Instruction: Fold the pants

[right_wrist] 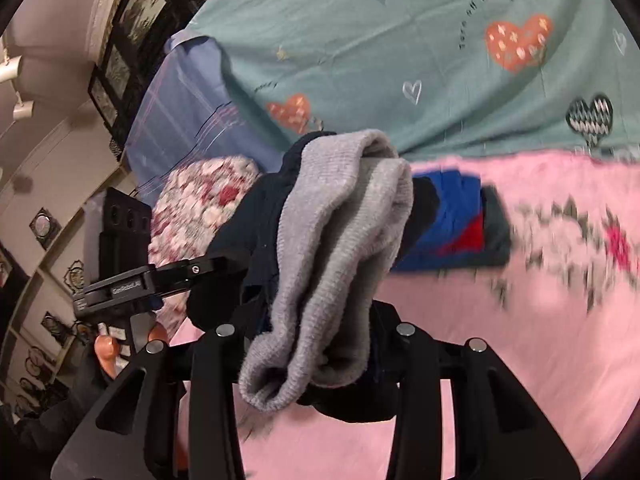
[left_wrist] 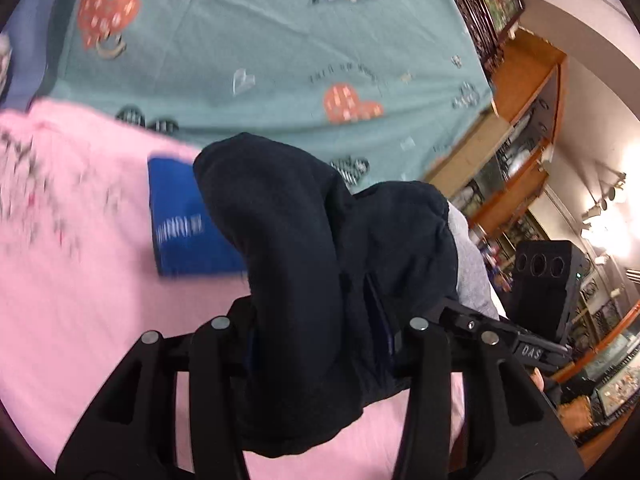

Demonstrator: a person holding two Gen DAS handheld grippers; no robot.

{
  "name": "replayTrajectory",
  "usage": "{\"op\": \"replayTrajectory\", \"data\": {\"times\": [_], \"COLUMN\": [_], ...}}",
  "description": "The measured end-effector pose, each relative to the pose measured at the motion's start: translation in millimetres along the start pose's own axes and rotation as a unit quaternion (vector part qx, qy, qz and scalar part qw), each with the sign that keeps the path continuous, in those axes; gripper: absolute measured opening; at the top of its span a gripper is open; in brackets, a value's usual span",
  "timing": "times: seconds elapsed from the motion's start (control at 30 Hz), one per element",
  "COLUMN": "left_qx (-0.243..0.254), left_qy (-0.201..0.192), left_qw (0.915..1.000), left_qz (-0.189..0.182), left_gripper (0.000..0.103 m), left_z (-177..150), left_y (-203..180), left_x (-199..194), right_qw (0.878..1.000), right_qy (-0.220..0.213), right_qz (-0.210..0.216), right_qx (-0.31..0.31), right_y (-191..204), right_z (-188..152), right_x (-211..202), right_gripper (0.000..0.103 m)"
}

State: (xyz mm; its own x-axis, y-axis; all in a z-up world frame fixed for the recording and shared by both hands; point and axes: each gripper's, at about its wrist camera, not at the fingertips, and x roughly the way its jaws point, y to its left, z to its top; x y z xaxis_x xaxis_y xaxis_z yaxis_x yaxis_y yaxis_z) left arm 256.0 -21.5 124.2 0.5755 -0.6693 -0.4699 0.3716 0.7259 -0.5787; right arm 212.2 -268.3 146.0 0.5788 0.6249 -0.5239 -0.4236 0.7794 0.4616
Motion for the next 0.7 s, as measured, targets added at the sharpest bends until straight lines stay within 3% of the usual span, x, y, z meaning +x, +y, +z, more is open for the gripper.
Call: {"op": "replayTrajectory", "data": {"times": [0.07, 0.13, 0.17, 0.2, 0.3, 0.33, 0.4, 0.53, 0.6, 0.67, 0.7], "left_qx": [-0.002, -0.007, -0.012, -0.017, -0.054, -0.071, -0.073, -0.017, 0.008, 0.043, 0.057], "left_qy": [-0.023, -0.027, -0.021, -0.008, 0.041, 0.042, 0.024, -0.029, -0.046, -0.056, -0.059], "left_qw": [0.9997, 0.9992, 0.9985, 0.9968, 0.9827, 0.9824, 0.9854, 0.9759, 0.9685, 0.9573, 0.9531], "left_qz": [0.011, 0.027, 0.048, 0.077, 0.172, 0.168, 0.152, 0.215, 0.244, 0.280, 0.291], "left_gripper": [0.048, 0.065, 0.073, 0.081, 0.080, 0.081, 0.083, 0.099, 0.101, 0.101, 0.101], "left_z": [36, 58, 65, 67, 56, 50, 42, 13, -7, -33, -46], "left_y": [17, 38, 58, 78, 133, 146, 147, 108, 84, 54, 42], "left_x": [31, 70, 99, 123, 167, 164, 140, 58, 24, -9, -23], "right_qw": [1.000, 1.000, 0.999, 0.997, 0.980, 0.978, 0.980, 0.981, 0.979, 0.974, 0.969], "right_qy": [-0.008, -0.008, -0.006, 0.004, 0.020, 0.002, -0.039, -0.061, -0.060, -0.053, -0.054], "right_qz": [-0.010, -0.026, -0.042, -0.069, -0.173, -0.174, -0.130, -0.156, -0.181, -0.221, -0.240], "right_qx": [-0.009, -0.002, 0.007, 0.027, 0.091, 0.115, 0.144, 0.098, 0.069, 0.017, -0.006], "right_y": [-17, -46, -64, -89, -156, -169, -175, -136, -106, -64, -46], "right_z": [33, 62, 71, 77, 62, 53, 35, 5, -11, -29, -40], "right_x": [26, 61, 79, 104, 150, 146, 122, 64, 35, 6, -5], "right_gripper": [0.040, 0.049, 0.063, 0.067, 0.067, 0.067, 0.067, 0.071, 0.075, 0.098, 0.099]}}
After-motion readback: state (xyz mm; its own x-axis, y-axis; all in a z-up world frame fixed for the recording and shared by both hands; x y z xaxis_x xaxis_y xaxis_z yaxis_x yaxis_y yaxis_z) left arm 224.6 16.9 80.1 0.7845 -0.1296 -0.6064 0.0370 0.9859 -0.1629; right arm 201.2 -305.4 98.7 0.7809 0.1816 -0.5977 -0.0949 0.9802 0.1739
